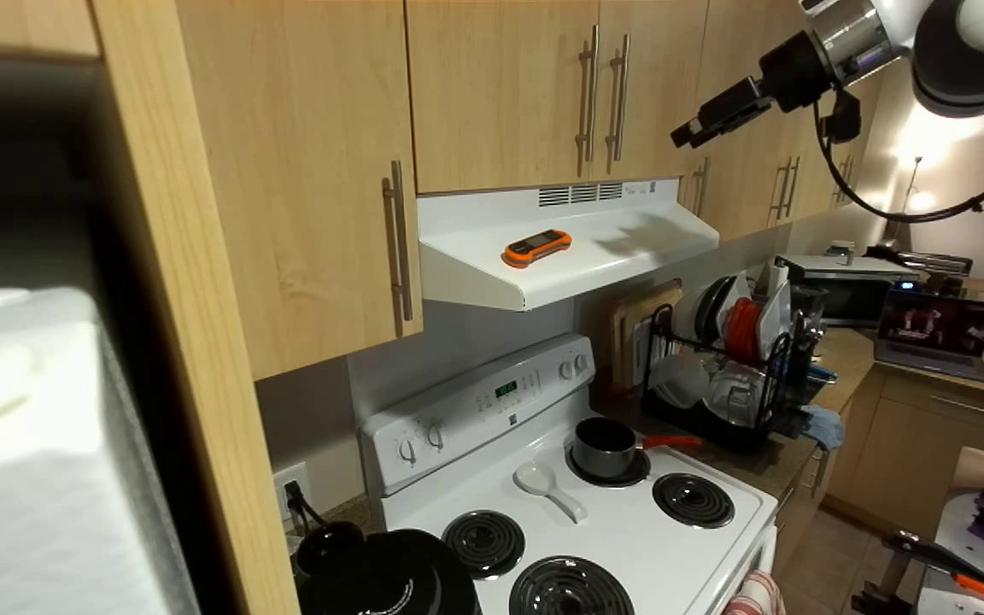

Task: Open the left cabinet door

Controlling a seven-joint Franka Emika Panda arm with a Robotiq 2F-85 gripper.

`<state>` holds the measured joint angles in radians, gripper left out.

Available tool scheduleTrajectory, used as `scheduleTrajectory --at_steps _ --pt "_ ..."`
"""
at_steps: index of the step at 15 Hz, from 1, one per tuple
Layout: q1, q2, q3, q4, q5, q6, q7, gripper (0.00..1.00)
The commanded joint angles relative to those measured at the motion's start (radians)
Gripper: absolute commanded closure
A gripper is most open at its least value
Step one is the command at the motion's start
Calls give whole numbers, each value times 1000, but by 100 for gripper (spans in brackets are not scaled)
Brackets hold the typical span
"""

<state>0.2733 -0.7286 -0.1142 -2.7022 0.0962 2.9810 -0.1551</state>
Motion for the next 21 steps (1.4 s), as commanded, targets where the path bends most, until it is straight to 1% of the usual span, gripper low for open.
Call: scheduleTrajectory --at_steps 1,2,4,5,6,7,9,10,12,15,17,18,19,21 --pt "-30 14 -48 4 -10 -11 -10 0" --pt "-38 21 -58 6 -7 -10 -5 0" --pt "-15 47 -101 25 10 -22 -10 0" --pt "43 63 -153 45 35 -44 -29 0" --pt "76 81 -185 65 53 -62 -38 0" --pt "130 98 -230 91 81 -83 -55 0" --pt "191 130 -279 137 127 -101 -70 0" --pt "234 139 -308 159 164 -97 -83 0" --pt "298 161 -346 193 235 -79 -95 0" --pt "371 185 -381 230 331 -62 -96 0" --pt "387 204 -378 239 376 -30 -78 0" --pt "387 215 -370 242 386 -10 -72 0" --pt "396 227 -377 241 355 18 -47 0" --pt "386 252 -366 243 343 60 -42 0"
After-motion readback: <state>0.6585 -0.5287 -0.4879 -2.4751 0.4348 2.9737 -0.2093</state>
